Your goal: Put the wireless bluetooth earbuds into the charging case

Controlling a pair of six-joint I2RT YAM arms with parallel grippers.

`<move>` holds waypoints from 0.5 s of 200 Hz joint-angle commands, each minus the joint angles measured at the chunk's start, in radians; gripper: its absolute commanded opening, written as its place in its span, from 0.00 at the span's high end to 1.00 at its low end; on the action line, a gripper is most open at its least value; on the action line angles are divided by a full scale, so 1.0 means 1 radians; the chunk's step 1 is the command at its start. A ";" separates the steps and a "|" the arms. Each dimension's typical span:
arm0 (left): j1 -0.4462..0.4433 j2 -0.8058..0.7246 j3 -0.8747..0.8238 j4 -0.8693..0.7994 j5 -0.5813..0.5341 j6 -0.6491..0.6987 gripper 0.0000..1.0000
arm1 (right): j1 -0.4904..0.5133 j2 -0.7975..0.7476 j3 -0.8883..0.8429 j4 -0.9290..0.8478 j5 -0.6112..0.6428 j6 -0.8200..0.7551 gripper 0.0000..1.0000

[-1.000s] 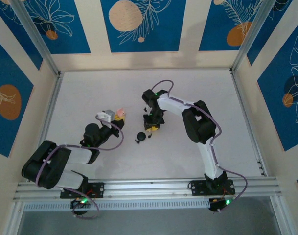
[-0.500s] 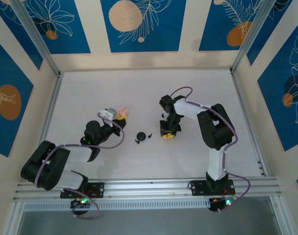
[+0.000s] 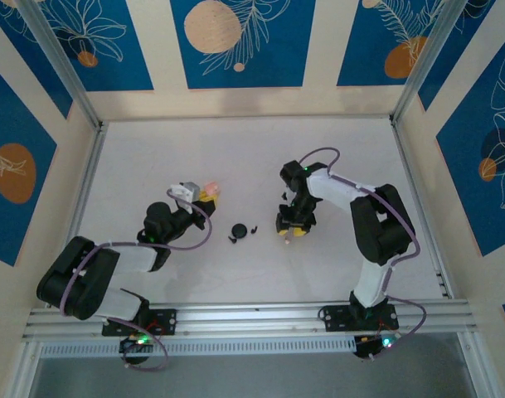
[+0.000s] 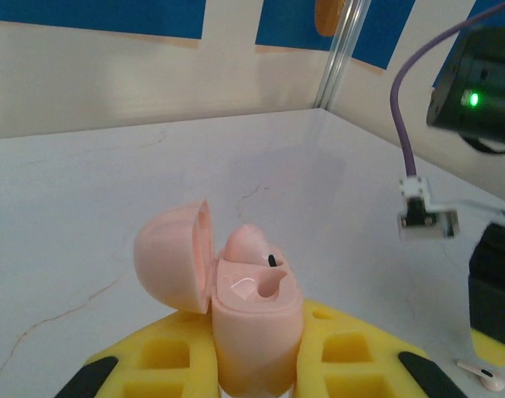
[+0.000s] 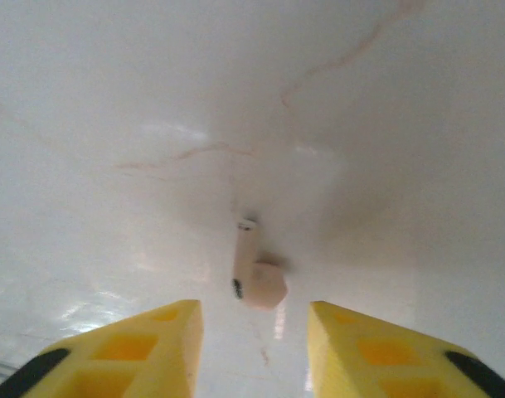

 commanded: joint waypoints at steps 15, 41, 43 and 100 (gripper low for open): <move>0.008 -0.001 0.023 0.012 0.027 0.015 0.89 | -0.044 -0.033 0.097 -0.047 -0.061 -0.010 0.50; 0.008 -0.017 0.025 -0.013 0.021 0.025 0.90 | -0.059 0.012 0.131 -0.045 -0.078 -0.024 0.50; 0.008 -0.020 0.025 -0.015 0.021 0.027 0.89 | -0.060 0.017 0.134 -0.045 -0.079 -0.026 0.50; 0.007 -0.037 0.021 -0.039 0.014 0.030 0.90 | -0.040 0.139 0.166 -0.036 -0.120 -0.035 0.52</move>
